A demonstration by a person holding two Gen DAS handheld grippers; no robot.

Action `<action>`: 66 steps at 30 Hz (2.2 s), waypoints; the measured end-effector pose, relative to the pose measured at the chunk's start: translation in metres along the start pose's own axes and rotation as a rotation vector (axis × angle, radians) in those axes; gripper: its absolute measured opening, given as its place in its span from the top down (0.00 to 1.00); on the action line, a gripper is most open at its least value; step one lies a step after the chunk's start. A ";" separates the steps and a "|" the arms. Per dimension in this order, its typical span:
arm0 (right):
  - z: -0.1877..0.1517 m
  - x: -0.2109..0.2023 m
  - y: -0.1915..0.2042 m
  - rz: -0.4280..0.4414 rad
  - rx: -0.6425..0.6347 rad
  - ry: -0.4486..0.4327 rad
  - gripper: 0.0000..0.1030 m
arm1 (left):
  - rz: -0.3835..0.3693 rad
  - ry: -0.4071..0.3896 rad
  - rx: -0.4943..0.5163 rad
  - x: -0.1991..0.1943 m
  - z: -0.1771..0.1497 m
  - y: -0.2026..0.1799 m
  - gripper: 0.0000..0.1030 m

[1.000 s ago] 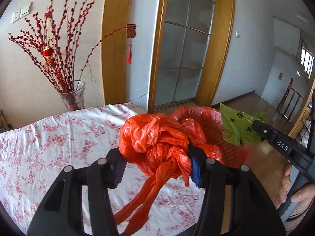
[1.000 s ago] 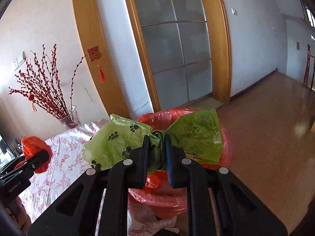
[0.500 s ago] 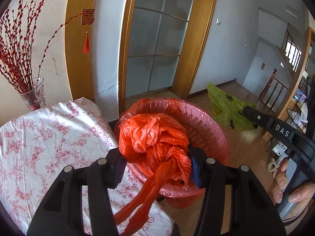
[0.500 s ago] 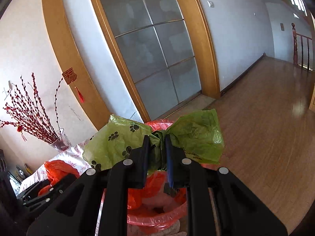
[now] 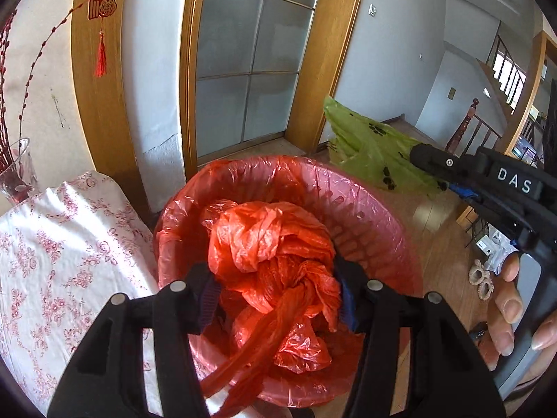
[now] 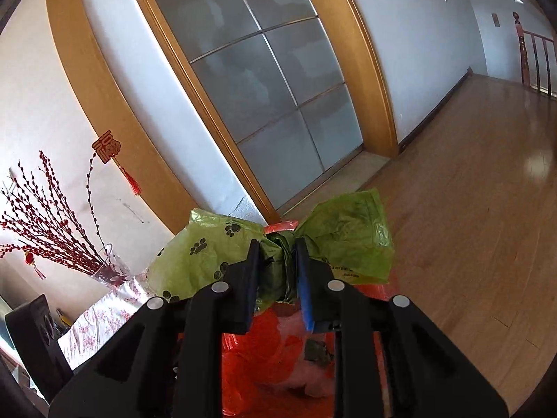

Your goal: Collect trash

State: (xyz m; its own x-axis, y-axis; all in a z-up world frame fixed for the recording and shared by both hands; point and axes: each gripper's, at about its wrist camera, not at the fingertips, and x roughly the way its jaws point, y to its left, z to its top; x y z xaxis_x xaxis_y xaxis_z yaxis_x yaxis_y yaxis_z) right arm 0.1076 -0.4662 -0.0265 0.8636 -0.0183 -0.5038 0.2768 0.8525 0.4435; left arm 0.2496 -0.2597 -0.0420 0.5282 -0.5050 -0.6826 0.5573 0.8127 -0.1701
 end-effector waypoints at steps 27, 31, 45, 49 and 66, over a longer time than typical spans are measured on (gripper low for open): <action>-0.044 -0.072 0.022 -0.049 -0.119 -0.046 0.33 | 0.161 -0.144 -0.064 -0.121 -0.040 0.037 0.25; -0.064 -0.093 0.043 -0.041 -0.181 -0.050 0.29 | 0.225 -0.211 -0.086 -0.162 -0.059 0.044 0.21; -0.125 -0.148 0.094 -0.060 -0.379 -0.115 0.16 | 0.436 -0.340 -0.160 -0.255 -0.130 0.061 0.11; -0.138 -0.158 0.099 -0.062 -0.404 -0.123 0.14 | 0.481 -0.370 -0.147 -0.272 -0.143 0.058 0.08; -0.176 -0.182 0.112 -0.117 -0.477 -0.170 0.08 | 0.571 -0.405 -0.135 -0.291 -0.176 0.046 0.05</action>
State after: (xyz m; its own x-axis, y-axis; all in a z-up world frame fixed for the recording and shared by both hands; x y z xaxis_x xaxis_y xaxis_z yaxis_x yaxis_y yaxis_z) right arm -0.0926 -0.2757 -0.0161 0.9059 -0.1782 -0.3842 0.1865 0.9823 -0.0160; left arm 0.0083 -0.0245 0.0236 0.9252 -0.0363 -0.3778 0.0517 0.9982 0.0307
